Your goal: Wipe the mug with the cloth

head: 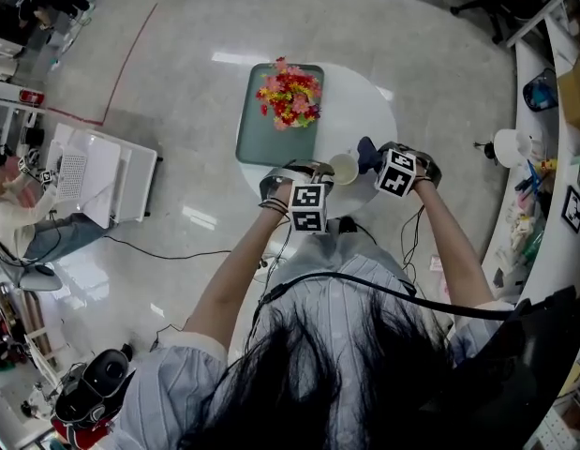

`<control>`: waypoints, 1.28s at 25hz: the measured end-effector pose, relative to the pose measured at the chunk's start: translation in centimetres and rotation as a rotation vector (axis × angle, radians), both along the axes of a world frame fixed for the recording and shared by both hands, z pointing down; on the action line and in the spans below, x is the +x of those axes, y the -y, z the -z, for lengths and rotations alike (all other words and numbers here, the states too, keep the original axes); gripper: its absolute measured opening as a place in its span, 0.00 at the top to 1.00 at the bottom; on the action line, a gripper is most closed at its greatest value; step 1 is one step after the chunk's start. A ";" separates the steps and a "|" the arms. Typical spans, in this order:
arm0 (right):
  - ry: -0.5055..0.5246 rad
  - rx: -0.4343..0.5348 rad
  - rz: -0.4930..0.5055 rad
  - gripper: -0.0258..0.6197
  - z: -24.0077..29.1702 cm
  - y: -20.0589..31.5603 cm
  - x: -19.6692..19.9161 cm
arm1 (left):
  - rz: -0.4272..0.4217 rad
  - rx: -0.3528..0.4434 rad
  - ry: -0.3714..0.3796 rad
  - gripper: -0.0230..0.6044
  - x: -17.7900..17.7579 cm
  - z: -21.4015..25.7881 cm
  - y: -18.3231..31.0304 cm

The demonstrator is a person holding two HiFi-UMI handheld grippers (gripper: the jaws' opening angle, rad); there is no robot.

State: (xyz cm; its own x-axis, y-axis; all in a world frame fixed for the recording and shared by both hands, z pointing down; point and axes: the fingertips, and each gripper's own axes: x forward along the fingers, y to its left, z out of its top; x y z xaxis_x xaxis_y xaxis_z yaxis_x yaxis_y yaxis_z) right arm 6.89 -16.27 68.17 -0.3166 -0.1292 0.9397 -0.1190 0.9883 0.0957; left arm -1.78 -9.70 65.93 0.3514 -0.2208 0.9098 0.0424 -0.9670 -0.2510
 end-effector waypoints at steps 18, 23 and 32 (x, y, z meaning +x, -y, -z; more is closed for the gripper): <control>0.327 -0.051 -0.367 0.80 3.9 -5.5 1.0 | 0.615 -0.069 -0.309 0.83 -1.3 2.8 -3.4; 0.367 -0.050 -0.402 0.80 4.6 -7.1 0.3 | 0.739 -0.087 -0.365 0.83 -2.3 3.3 -5.0; 0.448 -0.040 -0.475 0.80 7.1 -11.2 -1.2 | 0.869 -0.111 -0.438 0.83 -5.3 3.6 -7.9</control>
State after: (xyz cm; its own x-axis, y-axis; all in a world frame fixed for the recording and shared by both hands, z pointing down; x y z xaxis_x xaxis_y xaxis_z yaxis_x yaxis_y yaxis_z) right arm 5.71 -5.07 61.05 -0.5960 -0.3190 0.7369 -0.5636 0.8199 -0.1009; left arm -7.10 -1.79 62.28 0.4185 -0.4832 0.7690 -0.7709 -0.6366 0.0195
